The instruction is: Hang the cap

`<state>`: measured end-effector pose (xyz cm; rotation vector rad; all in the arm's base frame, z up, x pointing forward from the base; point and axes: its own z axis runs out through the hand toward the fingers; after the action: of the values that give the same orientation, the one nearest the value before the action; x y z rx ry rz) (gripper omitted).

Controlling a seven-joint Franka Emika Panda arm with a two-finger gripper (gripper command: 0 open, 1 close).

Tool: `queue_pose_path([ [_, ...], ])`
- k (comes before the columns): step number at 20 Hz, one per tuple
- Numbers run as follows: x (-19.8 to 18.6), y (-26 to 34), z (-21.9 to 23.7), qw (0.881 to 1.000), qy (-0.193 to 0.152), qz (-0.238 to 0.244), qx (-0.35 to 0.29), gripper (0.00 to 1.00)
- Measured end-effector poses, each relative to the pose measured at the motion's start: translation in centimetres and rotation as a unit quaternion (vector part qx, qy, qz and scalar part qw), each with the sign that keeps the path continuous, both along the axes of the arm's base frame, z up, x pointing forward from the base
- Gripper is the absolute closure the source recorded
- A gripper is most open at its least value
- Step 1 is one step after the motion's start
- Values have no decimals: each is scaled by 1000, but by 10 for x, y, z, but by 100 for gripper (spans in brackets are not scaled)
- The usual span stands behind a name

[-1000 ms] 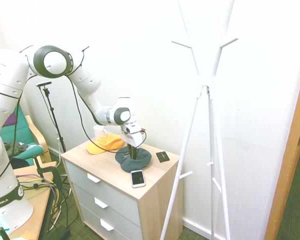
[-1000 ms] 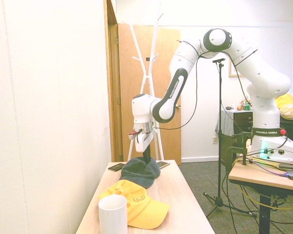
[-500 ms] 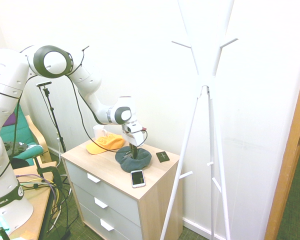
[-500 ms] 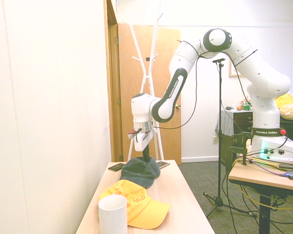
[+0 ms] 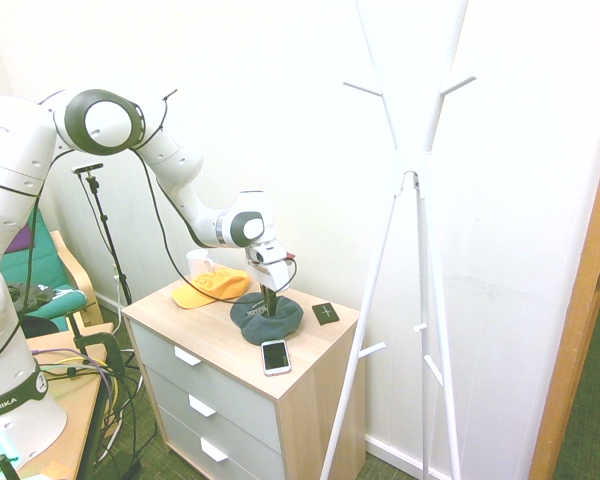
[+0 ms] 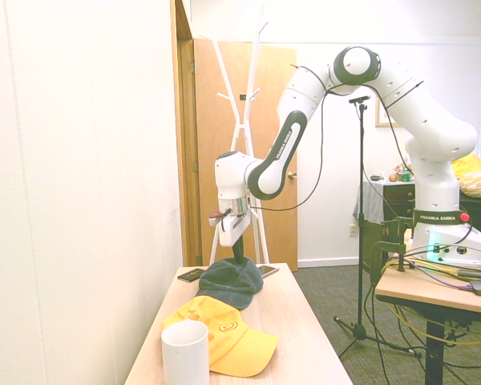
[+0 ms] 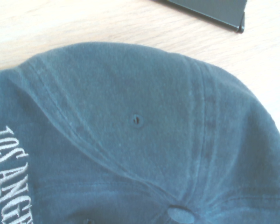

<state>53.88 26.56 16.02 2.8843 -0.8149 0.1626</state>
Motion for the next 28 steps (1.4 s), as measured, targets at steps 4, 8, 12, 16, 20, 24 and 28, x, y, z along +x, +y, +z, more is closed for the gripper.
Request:
queue_pose_path([
  [4,1,-4,6,1000,-4,-7,0,0],
  [8,4,-15,11,1000,-7,-18,-1,0],
  [12,2,-29,10,1000,-7,-28,-1,0],
  [16,3,-39,4,999,-8,-33,-1,0],
  [20,5,-44,0,999,-10,-36,0,0],
  [24,4,-43,-4,999,-10,-34,1,100],
  [28,3,-41,-5,999,-10,-32,0,100],
])
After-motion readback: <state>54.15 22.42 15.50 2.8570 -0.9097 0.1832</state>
